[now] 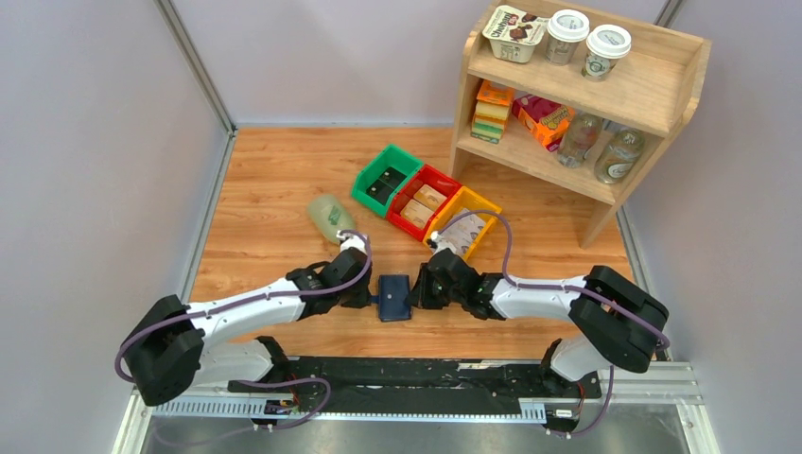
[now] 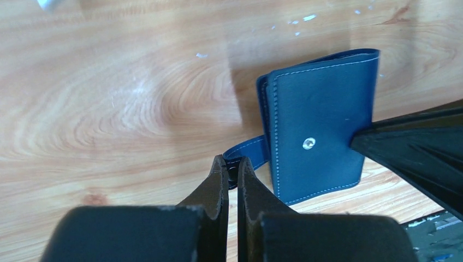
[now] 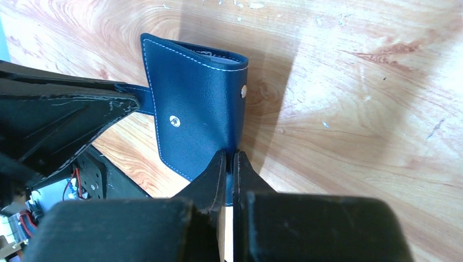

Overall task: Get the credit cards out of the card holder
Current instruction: Open the card holder at the center of the board.

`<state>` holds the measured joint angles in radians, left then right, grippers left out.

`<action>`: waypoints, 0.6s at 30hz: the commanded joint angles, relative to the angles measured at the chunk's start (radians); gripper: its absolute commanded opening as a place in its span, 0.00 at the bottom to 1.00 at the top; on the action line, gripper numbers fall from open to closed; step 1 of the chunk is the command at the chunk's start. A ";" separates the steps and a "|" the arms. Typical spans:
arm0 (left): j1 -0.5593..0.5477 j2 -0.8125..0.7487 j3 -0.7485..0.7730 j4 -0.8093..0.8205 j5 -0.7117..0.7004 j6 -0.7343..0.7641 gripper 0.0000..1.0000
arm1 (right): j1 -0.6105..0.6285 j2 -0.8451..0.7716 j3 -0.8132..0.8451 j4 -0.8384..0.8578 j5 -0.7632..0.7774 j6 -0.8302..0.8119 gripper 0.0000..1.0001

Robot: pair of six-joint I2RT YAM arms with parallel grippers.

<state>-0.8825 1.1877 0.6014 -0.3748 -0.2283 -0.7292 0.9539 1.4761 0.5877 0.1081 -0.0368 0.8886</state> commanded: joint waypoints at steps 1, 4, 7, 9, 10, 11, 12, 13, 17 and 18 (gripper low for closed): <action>0.042 -0.052 -0.121 0.146 0.069 -0.128 0.00 | -0.004 -0.008 0.017 -0.105 0.080 -0.057 0.00; 0.060 -0.066 -0.218 0.230 0.112 -0.211 0.00 | -0.001 -0.011 0.049 -0.195 0.109 -0.079 0.00; 0.063 -0.080 -0.285 0.336 0.138 -0.265 0.00 | 0.019 -0.014 0.112 -0.301 0.170 -0.114 0.12; 0.062 -0.091 -0.321 0.403 0.152 -0.289 0.00 | 0.054 -0.014 0.188 -0.407 0.234 -0.137 0.33; 0.063 -0.099 -0.340 0.422 0.156 -0.303 0.00 | 0.068 -0.011 0.231 -0.451 0.265 -0.149 0.46; 0.063 -0.102 -0.351 0.448 0.158 -0.306 0.00 | 0.084 -0.002 0.265 -0.502 0.291 -0.158 0.59; 0.062 -0.111 -0.365 0.476 0.162 -0.315 0.00 | 0.095 0.007 0.306 -0.543 0.319 -0.162 0.70; 0.063 -0.115 -0.379 0.485 0.162 -0.320 0.00 | 0.104 0.021 0.346 -0.589 0.340 -0.166 0.80; 0.062 -0.143 -0.411 0.516 0.158 -0.334 0.00 | 0.144 0.101 0.492 -0.725 0.414 -0.192 0.98; 0.062 -0.151 -0.416 0.524 0.158 -0.334 0.00 | 0.152 0.128 0.529 -0.749 0.425 -0.195 1.00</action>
<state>-0.8215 1.0550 0.2245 0.1188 -0.0826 -1.0328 1.0744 1.5276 0.9855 -0.4545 0.2569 0.7376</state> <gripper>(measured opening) 0.028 0.960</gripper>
